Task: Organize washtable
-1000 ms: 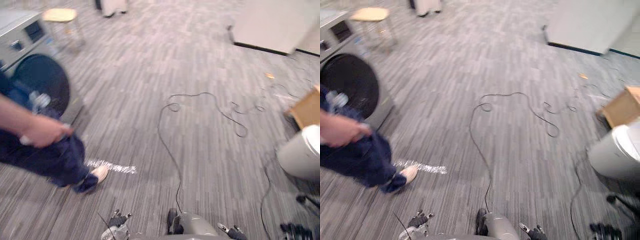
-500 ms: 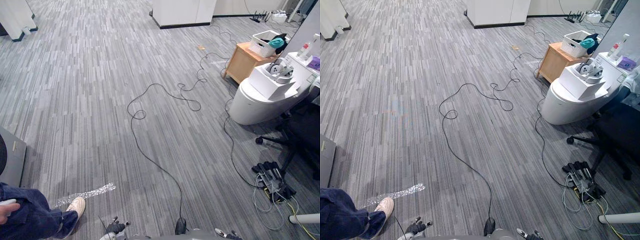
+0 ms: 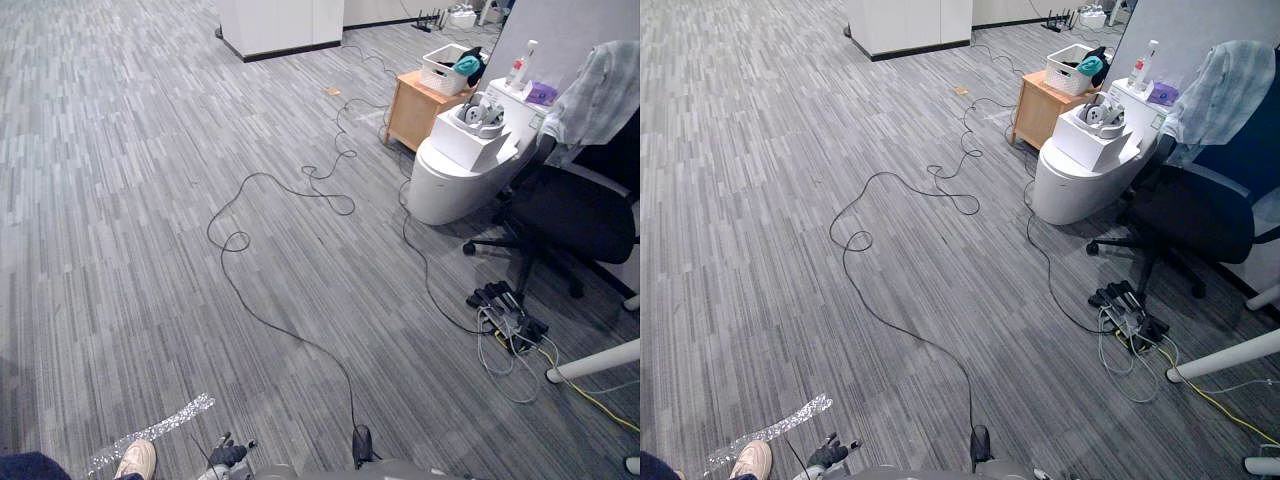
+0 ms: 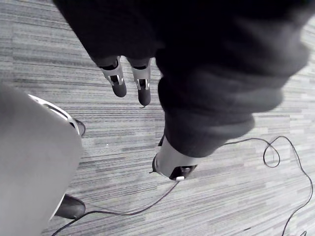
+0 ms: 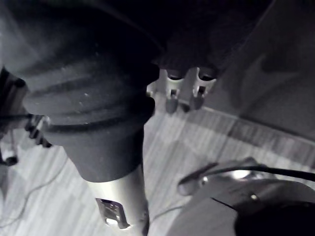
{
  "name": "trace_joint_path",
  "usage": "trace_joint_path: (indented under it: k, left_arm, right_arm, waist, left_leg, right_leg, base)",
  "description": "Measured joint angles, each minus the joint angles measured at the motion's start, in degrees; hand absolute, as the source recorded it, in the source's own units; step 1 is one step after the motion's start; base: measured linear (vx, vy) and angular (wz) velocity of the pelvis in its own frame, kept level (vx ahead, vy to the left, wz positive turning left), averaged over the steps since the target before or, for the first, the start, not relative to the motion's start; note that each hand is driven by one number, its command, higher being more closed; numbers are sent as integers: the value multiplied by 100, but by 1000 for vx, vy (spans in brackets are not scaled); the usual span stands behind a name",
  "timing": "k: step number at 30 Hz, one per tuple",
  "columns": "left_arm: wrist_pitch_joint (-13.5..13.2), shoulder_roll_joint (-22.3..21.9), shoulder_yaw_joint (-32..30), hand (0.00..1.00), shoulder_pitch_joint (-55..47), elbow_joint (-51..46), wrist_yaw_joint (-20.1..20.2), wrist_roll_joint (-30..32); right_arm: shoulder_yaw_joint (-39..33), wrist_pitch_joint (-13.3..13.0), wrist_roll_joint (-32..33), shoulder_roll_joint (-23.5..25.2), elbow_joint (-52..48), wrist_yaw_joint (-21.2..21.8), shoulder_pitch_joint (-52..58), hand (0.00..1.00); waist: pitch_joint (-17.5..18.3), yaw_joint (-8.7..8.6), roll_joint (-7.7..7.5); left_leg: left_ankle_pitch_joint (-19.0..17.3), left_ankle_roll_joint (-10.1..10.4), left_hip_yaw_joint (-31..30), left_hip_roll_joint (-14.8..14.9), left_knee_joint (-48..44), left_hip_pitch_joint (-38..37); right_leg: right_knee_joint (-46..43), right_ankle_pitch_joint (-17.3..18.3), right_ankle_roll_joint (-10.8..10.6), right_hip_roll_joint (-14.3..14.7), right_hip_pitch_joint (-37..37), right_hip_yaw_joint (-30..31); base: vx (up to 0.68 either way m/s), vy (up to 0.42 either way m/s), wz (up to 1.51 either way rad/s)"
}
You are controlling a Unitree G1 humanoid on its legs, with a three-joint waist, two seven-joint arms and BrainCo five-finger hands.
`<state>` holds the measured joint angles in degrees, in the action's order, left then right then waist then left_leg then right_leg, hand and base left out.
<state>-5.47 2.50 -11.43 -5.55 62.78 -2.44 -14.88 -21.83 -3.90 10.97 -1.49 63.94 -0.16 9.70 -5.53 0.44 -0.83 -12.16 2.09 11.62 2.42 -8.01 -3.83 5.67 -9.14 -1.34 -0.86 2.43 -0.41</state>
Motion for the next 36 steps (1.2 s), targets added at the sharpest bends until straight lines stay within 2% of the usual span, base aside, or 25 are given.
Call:
trace_joint_path:
  k: [3, 4, 10, 13, 17, 21, 22, 23, 24, 25, 26, 27, 29, 31, 32, 33, 35, 36]
  left_arm:
    - [3, 3, 198, 0, 18, 49, 43, 212]
    - [-8, 63, 505, 0, 127, 207, 118, 405]
    - [-11, 67, 503, 0, 126, 206, 116, 412]
    - [-32, 74, 497, 0, 127, 173, 101, 433]
    - [-84, 105, 496, 0, 94, 82, 51, 481]
    - [-233, 113, 496, 0, 41, -204, -103, 814]
    - [-234, 106, 511, 0, 42, -243, -130, 907]
    - [-232, 98, 508, 0, 41, -258, -130, 907]
    - [-230, 107, 506, 0, 39, -259, -130, 908]
    - [-227, 108, 489, 0, 33, -268, -127, 902]
    - [-224, 96, 475, 0, 39, -279, -126, 905]
    - [-221, 163, 419, 0, 21, -302, -129, 907]
    - [-215, 199, 392, 0, 0, -305, -122, 912]
    - [-204, 212, 377, 0, -4, -296, -88, 935]
    - [-158, 206, 187, 0, -11, -297, -15, 987]
    - [-131, 154, 118, 0, 5, -281, -24, 985]
    - [-115, 52, -113, 0, -53, -290, -16, 950]
    - [-112, 30, -196, 0, -62, -295, -14, 817]
  right_arm:
    - [158, -7, 161, -85, 1, 44, 47, 0]
    - [493, -114, 253, -214, 206, 159, -170, 0]
    - [486, -121, 257, -213, 201, 159, -172, 0]
    - [505, -125, 307, -225, 212, 158, -158, 0]
    - [993, -180, 427, -344, 213, 147, -211, 0]
    - [1372, -222, 414, -417, 222, 154, -361, 0]
    - [1379, -233, 414, -437, 220, 159, -404, 0]
    - [1377, -235, 417, -454, 216, 165, -420, 0]
    - [1349, -243, 418, -464, 176, 167, -405, 0]
    - [1336, -245, 419, -451, 81, 170, -342, 0]
    - [1334, -247, 428, -445, 28, 171, -309, 0]
    - [1325, -248, 443, -442, -12, 169, -301, 0]
    - [1327, -273, 538, -378, -10, 168, -308, 0]
    - [1283, -303, 543, -385, -11, 166, -290, 0]
    - [1093, -306, 532, -290, -9, 165, -213, 0]
    - [1036, -305, 529, -273, -9, 168, -215, 0]
    - [972, -308, 476, -334, -28, 169, -194, 0]
    - [932, -313, 466, -307, -34, 159, -189, 0]
  waist:
    - [121, -20, 38]
    - [-45, -183, 57]
    - [-45, -181, 56]
    - [-43, -108, 52]
    - [-44, -96, 40]
    - [-107, 33, -49]
    - [-127, 27, -21]
    - [-143, 29, 0]
    - [-158, 20, 22]
    - [-210, 19, 56]
    - [-226, 28, 27]
    - [-229, 30, -33]
    - [-227, 31, -52]
    - [-220, 5, -64]
    - [-188, -60, -123]
    - [-180, -58, -107]
    - [-148, -24, 43]
    - [-153, -25, 39]
  left_leg:
    - [10, -18, 40, -89, 127, -14]
    - [48, -50, -147, -51, 404, -358]
    - [49, -49, -239, -53, 413, -320]
    - [55, -40, -301, -53, 419, -297]
    - [55, -41, -313, -75, 433, -293]
    - [53, -47, -524, -165, 243, -114]
    - [52, -53, -724, -170, 96, 4]
    - [52, -54, -817, -169, 46, 27]
    - [79, -134, -1088, -193, -4, 33]
    - [111, -213, -1329, -246, 4, -37]
    - [113, -237, -1418, -250, 10, -134]
    - [119, -247, -1563, -258, 20, -229]
    - [121, -243, -1688, -262, 68, -238]
    - [114, -231, -1824, -312, 59, -157]
    - [-30, -67, -1978, -365, -56, -67]
    - [-115, -37, -2014, -301, -143, -46]
    - [-305, 147, -1895, -68, -542, -1]
    - [-376, 265, -1812, -6, -1100, 215]
  right_leg:
    - [-1, 9, -37, -25, 97, 65]
    - [18, 70, -64, 78, -19, 43]
    - [17, 73, -68, 55, -17, -73]
    - [19, 74, -69, 38, -16, -155]
    - [-1, 70, -75, 5, -11, -229]
    - [-69, 78, -157, -149, 4, -476]
    - [-479, 239, -269, -224, 148, -698]
    - [-798, 360, -293, -265, 251, -802]
    - [-1628, 662, -251, -394, 503, -952]
    - [-2437, 879, -157, -488, 747, -898]
    - [-2734, 1011, -150, -511, 865, -790]
    - [-3058, 1327, -226, -479, 936, -519]
    - [-2889, 1458, -243, -355, 1012, -356]
    - [-2565, 1446, -189, -343, 1001, -356]
    - [-2332, 1479, -55, -303, 880, -470]
    - [-2326, 1457, 53, -242, 856, -511]
    - [-2246, 1548, 185, -15, 728, -599]
    - [-2231, 1579, 243, 45, 651, -642]
  base:
    - [59, 102, -10]
    - [31, 32, -4]
    - [-1, 0, 7]
    - [-7, -3, 15]
    - [-4, 1, 2]
    - [-26, 16, 32]
    - [-48, 41, 78]
    - [-40, 63, 106]
    - [-28, 72, 116]
    - [-15, 70, 113]
    - [18, 41, 94]
    - [28, 8, 55]
    - [-10, -35, 42]
    - [32, -116, 45]
    - [101, -198, 50]
    - [123, -235, 40]
    - [153, -150, 3]
    - [211, -219, -2]
